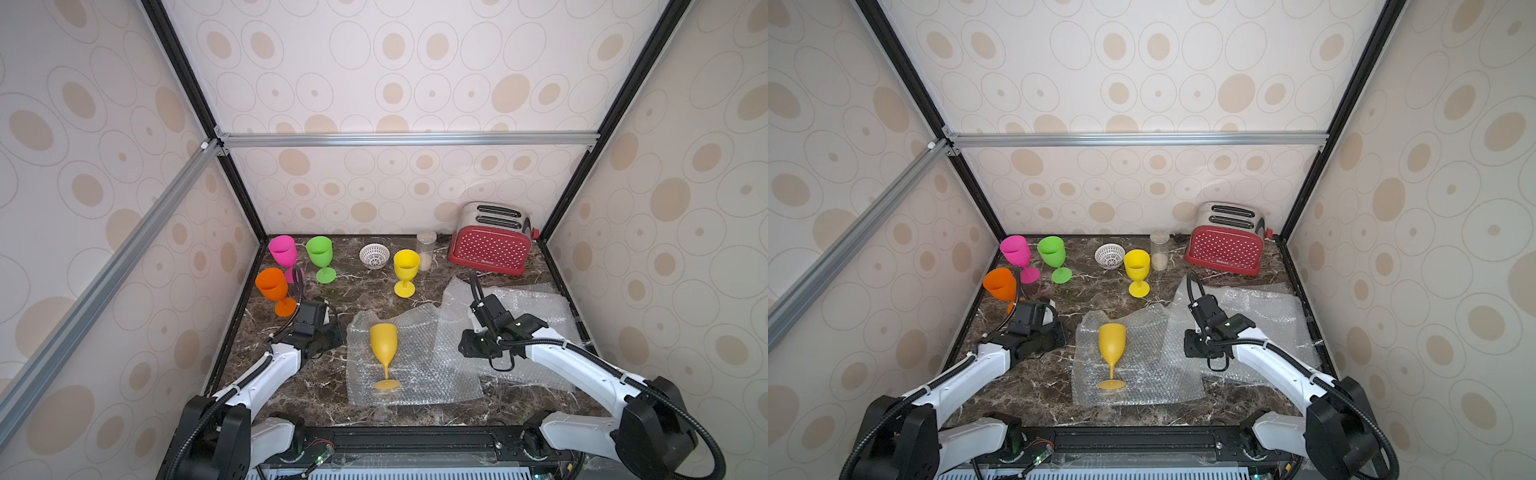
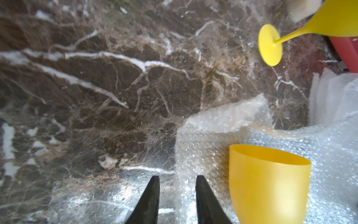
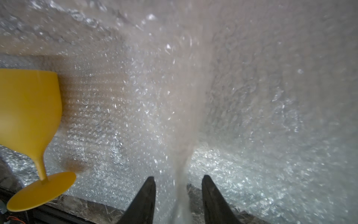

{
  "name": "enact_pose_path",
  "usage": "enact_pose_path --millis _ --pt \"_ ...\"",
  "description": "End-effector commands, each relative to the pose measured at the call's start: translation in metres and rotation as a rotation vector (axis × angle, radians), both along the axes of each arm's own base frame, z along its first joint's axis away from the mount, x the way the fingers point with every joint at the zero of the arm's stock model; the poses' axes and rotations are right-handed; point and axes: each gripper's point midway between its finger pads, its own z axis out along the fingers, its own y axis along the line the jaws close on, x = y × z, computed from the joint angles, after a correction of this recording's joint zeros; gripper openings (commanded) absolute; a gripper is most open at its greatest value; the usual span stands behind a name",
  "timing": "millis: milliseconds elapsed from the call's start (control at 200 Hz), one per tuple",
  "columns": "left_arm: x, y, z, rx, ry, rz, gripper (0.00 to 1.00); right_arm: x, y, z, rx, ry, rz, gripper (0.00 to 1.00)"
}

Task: Unpack wine glasses from bubble wrap
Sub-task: Unwrap the bubble wrap at the center of the board.

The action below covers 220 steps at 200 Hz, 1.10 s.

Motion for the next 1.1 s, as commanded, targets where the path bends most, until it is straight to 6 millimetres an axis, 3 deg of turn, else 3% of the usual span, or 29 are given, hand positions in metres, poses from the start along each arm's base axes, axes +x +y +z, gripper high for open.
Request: enact_pose_path --millis 0,120,385,485,580,795,1096 --pt "0.008 -0.004 0.032 -0.012 -0.054 -0.027 0.39 0.002 -0.009 0.019 -0.03 -0.034 -0.014 0.5" --pt "0.008 -0.01 0.047 -0.04 -0.075 -0.058 0.44 0.004 -0.016 0.033 -0.059 -0.07 -0.021 0.57" --pt "-0.001 -0.031 0.07 -0.108 -0.112 -0.138 0.51 0.006 -0.021 0.069 -0.056 -0.159 -0.017 0.59" --pt "-0.008 -0.043 0.074 -0.121 -0.114 -0.175 0.52 0.007 -0.016 0.084 -0.011 -0.19 -0.003 0.59" --pt "-0.016 -0.057 0.073 -0.133 -0.112 -0.208 0.53 0.006 0.002 0.096 0.086 -0.211 0.048 0.59" --pt "-0.035 -0.085 0.058 -0.181 -0.093 -0.244 0.54 0.002 0.041 0.085 0.244 -0.139 0.117 0.57" --pt "-0.073 -0.112 0.035 -0.248 -0.039 -0.298 0.55 -0.003 0.081 0.063 0.246 -0.097 0.208 0.56"
